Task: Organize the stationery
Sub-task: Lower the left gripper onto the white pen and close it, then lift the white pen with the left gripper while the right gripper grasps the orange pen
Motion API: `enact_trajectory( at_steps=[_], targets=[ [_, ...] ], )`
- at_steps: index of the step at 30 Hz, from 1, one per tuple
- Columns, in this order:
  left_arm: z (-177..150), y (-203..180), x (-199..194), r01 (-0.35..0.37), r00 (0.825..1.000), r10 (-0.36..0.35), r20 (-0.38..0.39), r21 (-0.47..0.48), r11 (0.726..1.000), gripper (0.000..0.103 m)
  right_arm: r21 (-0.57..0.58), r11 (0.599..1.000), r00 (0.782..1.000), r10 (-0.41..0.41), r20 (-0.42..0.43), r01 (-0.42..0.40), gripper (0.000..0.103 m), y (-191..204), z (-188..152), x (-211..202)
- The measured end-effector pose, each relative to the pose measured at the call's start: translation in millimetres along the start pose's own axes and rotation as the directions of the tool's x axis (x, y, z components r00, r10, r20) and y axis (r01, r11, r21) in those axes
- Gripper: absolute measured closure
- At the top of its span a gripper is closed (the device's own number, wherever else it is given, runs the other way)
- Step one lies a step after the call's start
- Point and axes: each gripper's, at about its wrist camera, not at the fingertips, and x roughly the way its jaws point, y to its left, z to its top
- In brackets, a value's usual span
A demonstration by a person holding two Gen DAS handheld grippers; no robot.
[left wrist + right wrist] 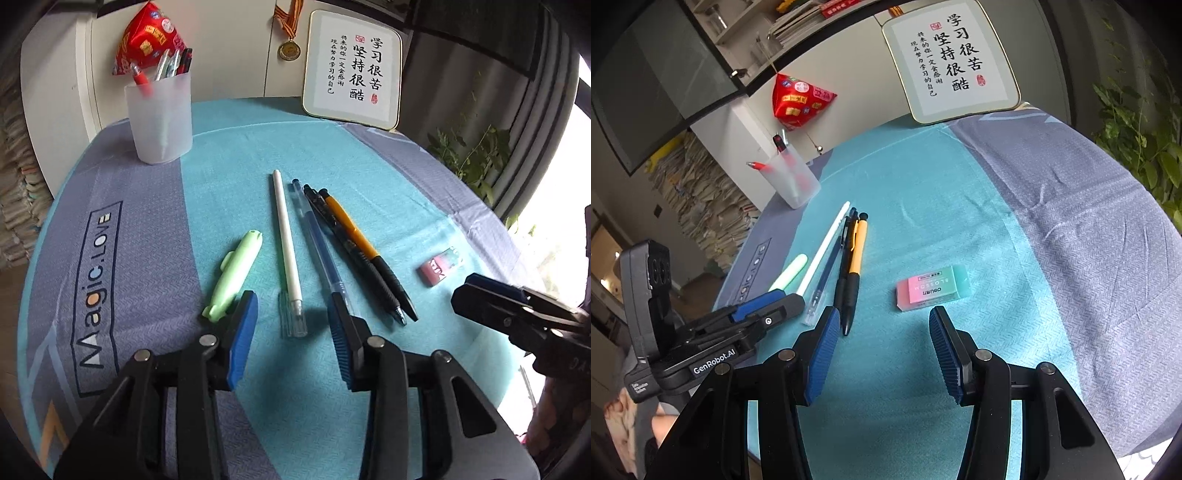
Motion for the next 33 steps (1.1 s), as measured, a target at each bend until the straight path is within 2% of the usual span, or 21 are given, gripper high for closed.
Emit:
enact_trajectory(
  at_steps=[2,4,6,10,13,17,26,30,31,33],
  targets=[
    [-2.5,-6.8,2.2,-0.045,0.999,0.045,0.011,0.038,0.998,0.067,-0.039,0.999,1.0,-0.019,0.0,0.019,0.051,8.9,-1.5,1.7],
    [-2.3,-3.0,2.1,-0.024,1.0,0.023,0.012,0.024,0.999,0.071,-0.061,0.998,1.0,-0.02,-0.005,0.019,0.051,15.6,-2.8,4.0],
    [-1.8,-0.2,2.5,-0.046,0.999,0.045,0.01,0.023,0.999,0.081,-0.068,0.998,1.0,-0.018,-0.012,0.018,0.051,19.3,-3.3,6.6],
    [-3.0,-1.5,0.7,-0.03,1.0,0.03,0.005,0.04,0.999,0.092,-0.039,0.999,1.0,0.011,-0.012,-0.011,0.051,19.3,-1.4,6.9],
    [-2.0,-5.6,0.7,-0.025,1.0,0.026,-0.01,0.046,0.999,0.092,-0.039,0.999,1.0,0.01,-0.009,-0.011,0.051,20.5,1.2,7.3],
    [-1.4,-11.4,0.8,-0.053,0.998,0.056,-0.034,0.073,0.996,0.093,-0.06,0.998,1.0,-0.008,-0.015,0.007,0.051,24.7,-0.4,10.7],
    [-4.3,-12.5,-0.2,-0.063,0.998,0.064,-0.011,0.072,0.995,0.093,-0.098,0.995,0.999,-0.023,-0.038,0.019,0.051,28.3,-5.5,17.3],
    [-6.4,-8.8,-2.0,-0.044,0.999,0.044,-0.003,0.061,0.997,0.093,-0.095,0.995,0.999,-0.011,-0.043,0.007,0.051,26.2,-5.6,20.8],
    [-7.2,-8.8,-2.8,-0.045,0.999,0.045,-0.002,0.061,0.997,0.094,-0.09,0.996,0.999,-0.012,-0.037,0.009,0.052,25.5,-5.7,21.0],
    [-8.5,-9.9,-4.3,-0.046,0.999,0.046,-0.004,0.064,0.997,0.094,-0.092,0.995,0.999,-0.031,-0.032,0.028,0.064,24.7,-5.3,22.0]
  ],
)
